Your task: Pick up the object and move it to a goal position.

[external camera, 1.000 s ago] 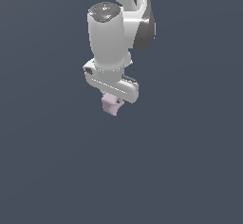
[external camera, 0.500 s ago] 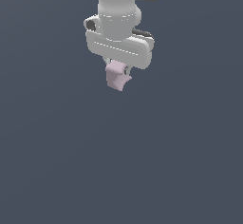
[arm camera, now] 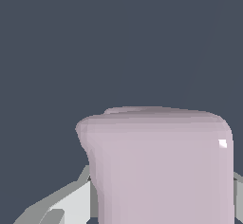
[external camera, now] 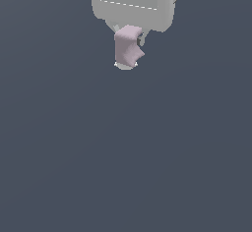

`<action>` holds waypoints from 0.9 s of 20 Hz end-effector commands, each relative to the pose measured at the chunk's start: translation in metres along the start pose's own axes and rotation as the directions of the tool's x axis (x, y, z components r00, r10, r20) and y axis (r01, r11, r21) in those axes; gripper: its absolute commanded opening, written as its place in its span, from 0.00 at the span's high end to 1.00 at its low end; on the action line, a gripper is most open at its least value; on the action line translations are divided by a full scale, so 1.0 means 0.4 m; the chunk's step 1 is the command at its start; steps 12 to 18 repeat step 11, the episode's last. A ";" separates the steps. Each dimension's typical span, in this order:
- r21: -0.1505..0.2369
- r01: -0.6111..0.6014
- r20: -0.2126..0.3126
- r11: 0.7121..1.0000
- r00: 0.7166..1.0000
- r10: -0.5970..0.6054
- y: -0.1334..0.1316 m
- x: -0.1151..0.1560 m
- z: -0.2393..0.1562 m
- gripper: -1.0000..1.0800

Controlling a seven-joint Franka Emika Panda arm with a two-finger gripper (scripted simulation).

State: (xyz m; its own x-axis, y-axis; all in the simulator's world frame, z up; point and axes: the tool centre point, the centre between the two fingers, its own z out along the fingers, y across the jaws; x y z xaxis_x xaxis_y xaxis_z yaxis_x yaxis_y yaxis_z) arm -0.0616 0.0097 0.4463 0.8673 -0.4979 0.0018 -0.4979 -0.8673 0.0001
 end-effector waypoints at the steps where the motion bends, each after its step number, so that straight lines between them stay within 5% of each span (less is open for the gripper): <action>1: -0.001 0.000 0.001 1.000 1.000 0.000 -0.004 -0.011 -0.039 1.00; 18: 0.000 0.000 0.002 1.000 1.000 0.000 -0.012 -0.025 -0.102 1.00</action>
